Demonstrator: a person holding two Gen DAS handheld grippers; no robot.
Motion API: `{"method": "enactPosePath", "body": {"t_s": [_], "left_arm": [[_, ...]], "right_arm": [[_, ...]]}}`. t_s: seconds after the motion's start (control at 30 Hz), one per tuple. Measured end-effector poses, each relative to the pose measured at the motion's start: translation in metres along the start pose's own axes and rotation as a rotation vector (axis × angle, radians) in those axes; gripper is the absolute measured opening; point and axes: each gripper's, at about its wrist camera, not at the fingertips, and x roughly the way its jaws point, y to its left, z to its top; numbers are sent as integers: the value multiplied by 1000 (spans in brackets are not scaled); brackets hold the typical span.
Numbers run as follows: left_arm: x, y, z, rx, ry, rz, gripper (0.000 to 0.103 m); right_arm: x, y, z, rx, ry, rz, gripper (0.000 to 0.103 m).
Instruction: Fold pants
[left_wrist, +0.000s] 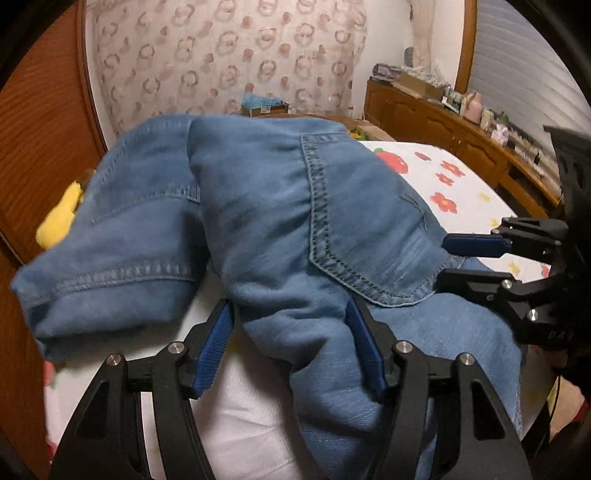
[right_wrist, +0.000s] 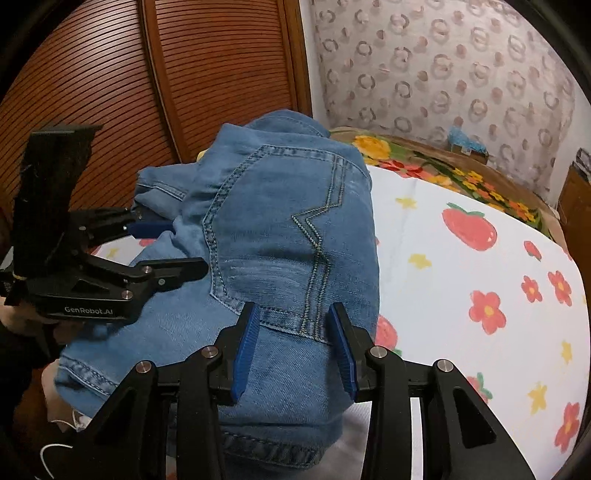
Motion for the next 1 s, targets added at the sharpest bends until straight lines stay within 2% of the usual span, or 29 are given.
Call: {"method": "enactPosePath", "body": {"t_s": [0.2,0.4,0.5,0.53,0.57,0.7,0.77,0.87,1.0], "left_arm": [[-1,2,-1,-13,-4,-16,64],[-9,2,7,-21,-6,-8,64],[-13,4,14,-17,-24,10,72],[-14,4,15,-18,-31,14,79],[-16,5,18,-24,-40,15,81],[-15,12,29,-31,-49,12,83],[-12,15,32,-34,-51,14,83],[-6,19,36,-48,-54,17,83],[5,26,39,-74,-48,-14,83]], "right_arm": [[-2,5,1,-12,-4,-1,41],[-14,-1,15,11,-4,9,41],[-17,-9,27,20,-30,-1,46],[-17,-13,31,23,-38,-5,47],[-15,-16,35,28,-43,-5,48],[-2,-26,49,28,-31,9,49],[8,-29,54,24,-18,22,52],[24,-37,59,40,8,45,61],[45,-54,61,103,33,105,72]]}}
